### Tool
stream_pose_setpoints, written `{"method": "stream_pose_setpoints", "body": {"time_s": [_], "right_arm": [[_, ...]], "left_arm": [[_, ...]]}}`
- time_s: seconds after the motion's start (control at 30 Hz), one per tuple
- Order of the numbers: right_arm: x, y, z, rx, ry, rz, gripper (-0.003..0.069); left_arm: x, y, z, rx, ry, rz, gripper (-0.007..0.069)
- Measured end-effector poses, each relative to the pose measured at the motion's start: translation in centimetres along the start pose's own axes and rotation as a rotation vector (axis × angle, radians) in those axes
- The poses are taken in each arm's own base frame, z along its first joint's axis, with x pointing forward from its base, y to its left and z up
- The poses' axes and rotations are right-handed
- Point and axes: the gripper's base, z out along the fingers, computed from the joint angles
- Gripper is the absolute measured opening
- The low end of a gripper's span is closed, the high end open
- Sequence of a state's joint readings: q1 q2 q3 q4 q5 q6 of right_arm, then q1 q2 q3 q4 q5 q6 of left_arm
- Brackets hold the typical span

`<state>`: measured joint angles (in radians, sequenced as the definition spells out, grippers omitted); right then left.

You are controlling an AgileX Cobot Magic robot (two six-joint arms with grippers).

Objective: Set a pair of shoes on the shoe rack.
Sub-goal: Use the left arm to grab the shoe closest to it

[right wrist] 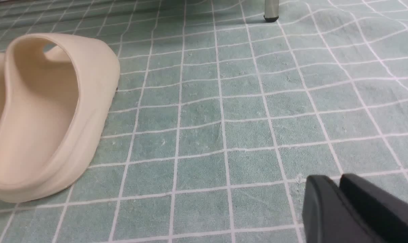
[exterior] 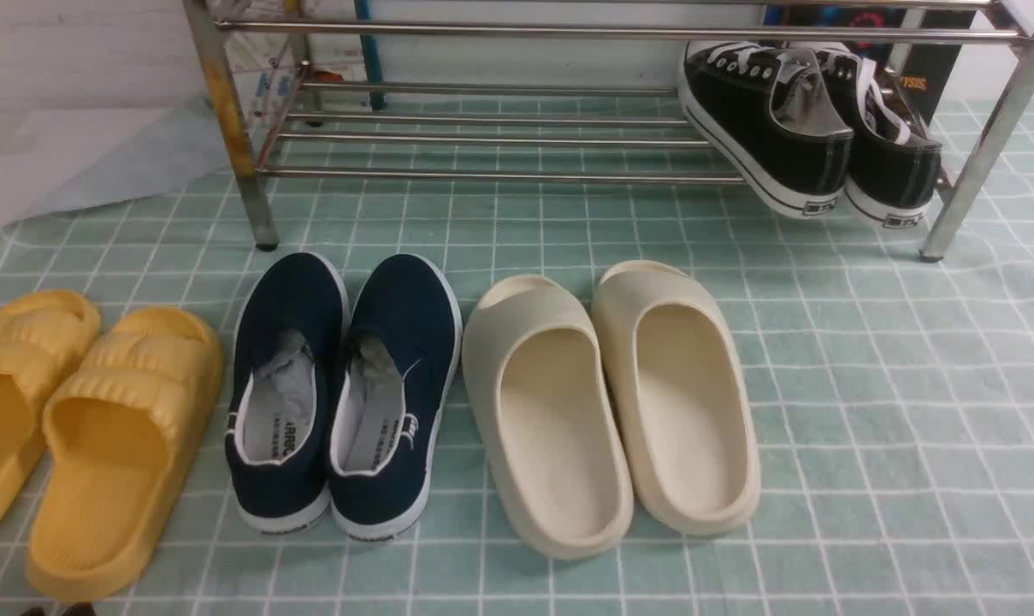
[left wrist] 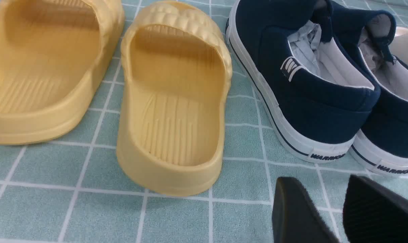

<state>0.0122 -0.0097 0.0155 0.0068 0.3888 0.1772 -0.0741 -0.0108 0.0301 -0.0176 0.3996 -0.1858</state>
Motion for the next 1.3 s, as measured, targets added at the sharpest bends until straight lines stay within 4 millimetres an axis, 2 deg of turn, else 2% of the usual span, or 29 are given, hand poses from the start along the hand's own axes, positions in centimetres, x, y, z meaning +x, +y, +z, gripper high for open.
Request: {"method": "stream_pose_setpoints", "body": {"time_s": [0.6,0.73,1.03,1.2,1.3], "right_arm": [[0.0,0.0,0.0,0.000,0.000,0.000,0.0130],[0.0,0.0,0.0,0.000,0.000,0.000,0.0133],[0.0,0.0,0.0,0.000,0.000,0.000,0.0141],[0.0,0.0,0.0,0.000,0.000,0.000,0.0143],[0.0,0.0,0.0,0.000,0.000,0.000,0.0149]], "left_arm": [[0.0,0.0,0.0,0.001,-0.003,0.000,0.0239],[-0.5,-0.1,0.0,0.010,-0.056,0.000,0.0239],[-4.5,-0.8,-1.2,0.098,-0.519,0.000,0.0239],[-5.7,-1.1,-2.1,0.133,-0.681,-0.015,0.0239],[-7.1,-1.3,-3.5,0.242,-0.877,-0.153,0.0239]]}}
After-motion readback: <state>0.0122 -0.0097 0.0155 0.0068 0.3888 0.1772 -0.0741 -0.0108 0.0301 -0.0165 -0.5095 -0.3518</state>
